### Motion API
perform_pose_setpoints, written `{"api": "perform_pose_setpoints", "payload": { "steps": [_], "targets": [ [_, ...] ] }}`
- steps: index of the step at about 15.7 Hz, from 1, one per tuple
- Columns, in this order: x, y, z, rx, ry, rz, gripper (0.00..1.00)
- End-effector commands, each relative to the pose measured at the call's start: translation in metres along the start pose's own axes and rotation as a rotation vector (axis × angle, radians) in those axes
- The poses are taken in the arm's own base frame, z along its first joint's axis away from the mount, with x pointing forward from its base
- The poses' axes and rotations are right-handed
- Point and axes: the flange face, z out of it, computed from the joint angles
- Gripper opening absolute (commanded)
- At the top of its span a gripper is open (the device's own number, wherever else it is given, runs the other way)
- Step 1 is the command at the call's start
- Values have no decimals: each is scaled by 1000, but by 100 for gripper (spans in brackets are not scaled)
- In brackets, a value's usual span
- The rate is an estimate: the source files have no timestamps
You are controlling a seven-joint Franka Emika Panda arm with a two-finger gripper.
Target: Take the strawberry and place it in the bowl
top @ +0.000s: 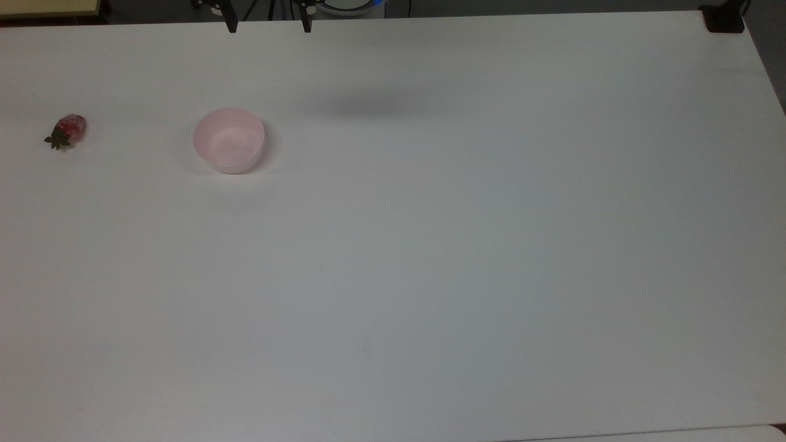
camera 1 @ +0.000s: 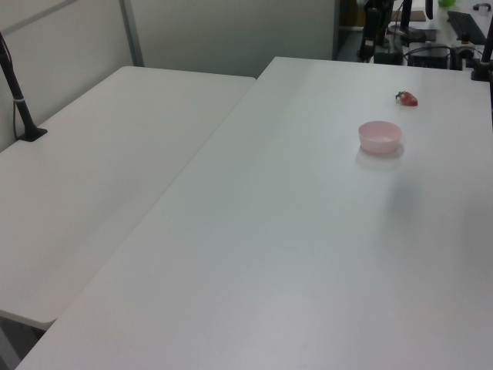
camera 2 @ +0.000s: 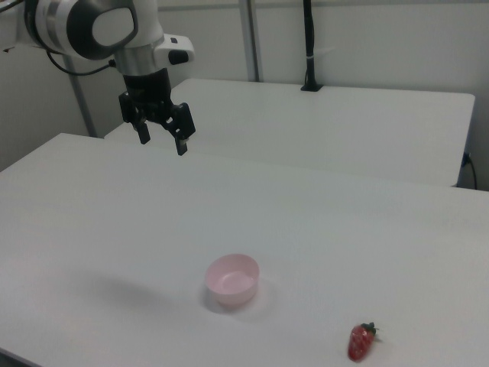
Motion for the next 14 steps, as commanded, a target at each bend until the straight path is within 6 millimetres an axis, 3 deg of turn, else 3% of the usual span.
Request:
{"api": "perform_pose_setpoints", "payload": {
  "steps": [1,11,14],
  "targets": [
    [-4,2,-3,8,16,-19,100],
    [-4,5,-4,7,18,-19,100],
    [-11,38,-12,3,24,-107,100]
  ]
}}
